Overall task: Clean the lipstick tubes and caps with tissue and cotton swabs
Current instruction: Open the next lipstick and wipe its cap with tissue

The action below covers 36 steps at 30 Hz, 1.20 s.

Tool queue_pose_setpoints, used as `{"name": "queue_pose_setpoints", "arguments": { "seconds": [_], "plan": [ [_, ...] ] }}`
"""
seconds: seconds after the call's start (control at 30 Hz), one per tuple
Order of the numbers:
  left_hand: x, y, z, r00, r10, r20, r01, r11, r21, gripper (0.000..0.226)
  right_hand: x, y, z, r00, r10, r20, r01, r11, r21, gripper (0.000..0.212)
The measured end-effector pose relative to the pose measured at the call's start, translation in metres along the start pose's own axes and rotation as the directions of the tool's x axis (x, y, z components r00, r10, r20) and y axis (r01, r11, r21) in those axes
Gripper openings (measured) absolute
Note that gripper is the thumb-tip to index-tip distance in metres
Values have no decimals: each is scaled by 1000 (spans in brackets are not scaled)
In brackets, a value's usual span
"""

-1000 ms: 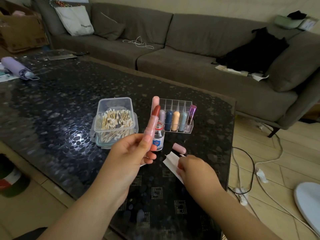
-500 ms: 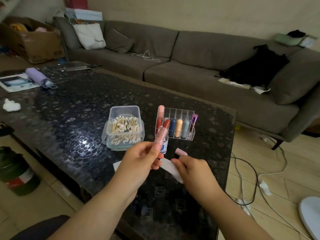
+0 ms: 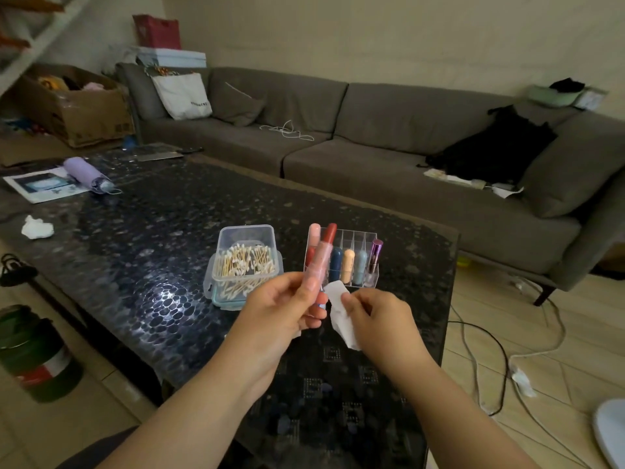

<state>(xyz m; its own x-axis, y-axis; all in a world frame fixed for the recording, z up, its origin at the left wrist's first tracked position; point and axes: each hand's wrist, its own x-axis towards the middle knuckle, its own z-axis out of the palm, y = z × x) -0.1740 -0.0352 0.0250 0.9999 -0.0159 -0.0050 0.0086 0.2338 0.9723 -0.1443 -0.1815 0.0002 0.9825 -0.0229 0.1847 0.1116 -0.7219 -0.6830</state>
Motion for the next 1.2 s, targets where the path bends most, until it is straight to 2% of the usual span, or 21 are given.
{"name": "queue_pose_setpoints", "arguments": {
  "seconds": [0.1,0.2,0.37,0.47,0.57,0.67,0.8,0.87,0.93,1.0,1.1,1.2],
  "plan": [
    [2,1,-3,1000,-2,17,3,999,-38,33,3,-10,-2,999,-33,-28,34,999,27,34],
    [7,6,-2,999,14,48,-12,999,-50,36,12,-18,-12,1000,13,-12,-11,986,164,41],
    [34,6,8,1000,-17,-22,15,996,-89,39,24,-13,-22,990,101,100,-134,894,427,24],
    [44,-3,14,997,-60,51,68,982,-177,36,25,-6,-21,984,95,149,-161,829,536,20],
    [48,-9,17,977,-121,178,172,936,-307,28,26,-4,-21,982,72,174,-151,854,498,12],
    [53,-11,14,957,-145,250,228,912,-341,33,28,-6,-25,979,45,198,-135,873,469,10],
    [58,-12,10,964,-132,231,201,929,-309,31,27,-1,-29,983,84,162,-147,892,427,6],
    [61,-14,10,972,-98,215,168,926,-337,37,25,4,-30,976,99,192,-177,875,450,17],
    [62,-15,11,978,-91,188,155,921,-357,27,23,5,-28,964,92,248,-204,856,475,28],
    [61,-15,16,982,-102,157,151,929,-338,15,26,6,-24,981,101,166,-172,845,506,19],
    [57,-16,24,992,-99,75,111,977,-181,19,36,17,-30,988,149,-37,-115,874,472,14],
    [52,-18,29,997,-66,49,68,997,-37,22,40,21,-40,987,151,-61,-105,877,468,10]
  ]
}}
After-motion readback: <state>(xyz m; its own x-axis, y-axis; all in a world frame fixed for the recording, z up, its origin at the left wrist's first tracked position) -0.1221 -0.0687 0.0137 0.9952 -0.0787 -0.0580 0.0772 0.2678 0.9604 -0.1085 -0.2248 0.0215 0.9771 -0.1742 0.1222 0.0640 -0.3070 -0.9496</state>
